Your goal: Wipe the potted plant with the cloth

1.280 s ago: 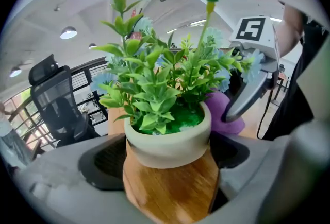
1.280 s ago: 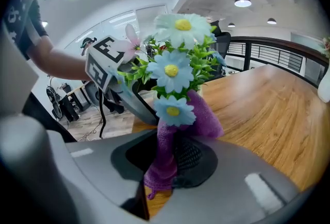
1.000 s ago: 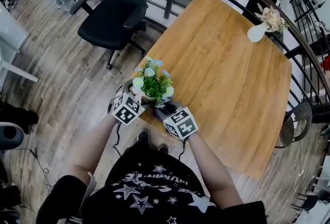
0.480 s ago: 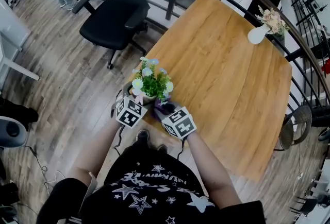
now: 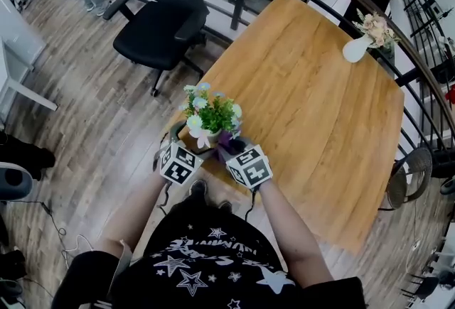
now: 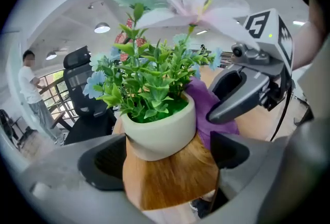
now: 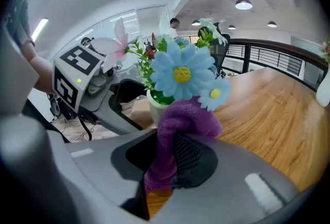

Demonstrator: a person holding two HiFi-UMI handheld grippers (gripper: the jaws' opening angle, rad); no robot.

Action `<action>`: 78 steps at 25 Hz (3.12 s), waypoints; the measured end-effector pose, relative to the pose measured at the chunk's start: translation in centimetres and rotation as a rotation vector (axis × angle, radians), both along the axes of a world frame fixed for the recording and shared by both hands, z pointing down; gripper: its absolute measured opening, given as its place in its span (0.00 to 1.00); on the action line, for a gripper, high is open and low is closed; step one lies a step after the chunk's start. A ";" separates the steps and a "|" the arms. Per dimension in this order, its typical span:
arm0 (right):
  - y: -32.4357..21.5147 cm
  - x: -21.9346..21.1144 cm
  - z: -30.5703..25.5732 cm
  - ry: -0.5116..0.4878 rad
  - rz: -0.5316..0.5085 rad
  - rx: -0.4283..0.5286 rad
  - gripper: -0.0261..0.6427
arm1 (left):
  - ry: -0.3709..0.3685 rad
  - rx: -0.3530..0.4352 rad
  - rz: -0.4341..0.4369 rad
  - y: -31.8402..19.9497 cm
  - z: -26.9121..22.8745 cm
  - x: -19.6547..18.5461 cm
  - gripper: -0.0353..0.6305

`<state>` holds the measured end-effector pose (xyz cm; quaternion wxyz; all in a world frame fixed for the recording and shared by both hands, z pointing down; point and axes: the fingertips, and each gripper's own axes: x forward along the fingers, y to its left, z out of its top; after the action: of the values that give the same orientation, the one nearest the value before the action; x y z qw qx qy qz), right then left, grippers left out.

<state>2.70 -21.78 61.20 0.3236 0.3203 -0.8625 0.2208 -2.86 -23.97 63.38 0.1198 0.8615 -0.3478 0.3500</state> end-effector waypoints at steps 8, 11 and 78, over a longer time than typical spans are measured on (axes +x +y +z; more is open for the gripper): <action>-1.2 0.9 0.1 0.019 0.047 0.024 0.16 | 0.029 -0.025 -0.008 2.8 -0.1 0.1 0.85; -1.7 1.2 0.1 0.034 0.047 0.037 0.16 | 0.044 -0.028 0.006 3.7 -0.2 0.3 0.85; 2.4 -3.9 -0.2 -0.009 -0.099 -0.002 0.16 | -0.090 0.019 -0.023 0.9 0.7 -2.0 0.61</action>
<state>-1.17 -19.34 61.02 0.3306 0.2760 -0.8785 0.2070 -4.90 -23.10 64.11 0.1001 0.8420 -0.3660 0.3836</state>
